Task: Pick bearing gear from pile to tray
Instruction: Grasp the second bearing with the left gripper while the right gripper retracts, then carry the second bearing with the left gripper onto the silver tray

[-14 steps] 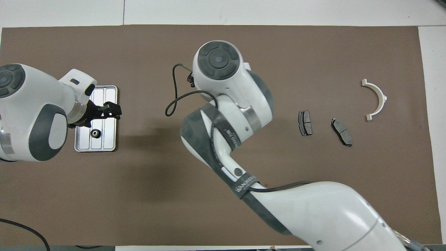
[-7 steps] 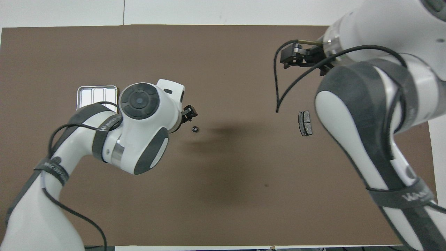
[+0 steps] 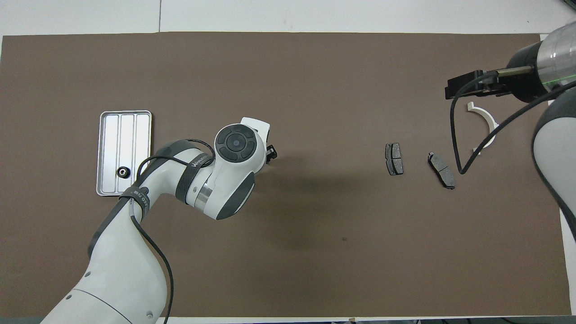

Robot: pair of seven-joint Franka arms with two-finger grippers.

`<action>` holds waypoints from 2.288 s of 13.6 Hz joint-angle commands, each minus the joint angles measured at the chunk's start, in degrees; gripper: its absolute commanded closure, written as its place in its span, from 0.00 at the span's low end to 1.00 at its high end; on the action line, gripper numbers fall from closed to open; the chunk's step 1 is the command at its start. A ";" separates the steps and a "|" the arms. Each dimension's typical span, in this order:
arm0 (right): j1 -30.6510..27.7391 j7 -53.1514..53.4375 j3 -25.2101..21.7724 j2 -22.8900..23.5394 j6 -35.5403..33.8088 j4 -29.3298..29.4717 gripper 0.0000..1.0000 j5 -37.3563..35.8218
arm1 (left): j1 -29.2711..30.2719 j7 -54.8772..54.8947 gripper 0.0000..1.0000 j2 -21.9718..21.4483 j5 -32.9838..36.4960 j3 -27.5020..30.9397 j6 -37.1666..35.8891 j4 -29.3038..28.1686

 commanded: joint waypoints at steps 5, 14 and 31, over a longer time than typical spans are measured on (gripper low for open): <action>-5.49 -5.12 1.02 -5.97 -1.74 -6.08 0.00 -0.91 | -0.30 -0.80 0.19 -1.71 1.10 0.71 3.66 -2.57; -7.51 -5.12 1.02 -8.08 -1.92 -9.15 0.00 -4.43 | -0.03 -0.63 0.88 -1.89 1.10 0.80 2.44 -3.36; -8.04 -1.52 1.37 -7.99 -2.45 -7.57 0.00 -3.90 | 30.20 47.18 0.96 -7.97 1.36 1.50 -2.69 -3.88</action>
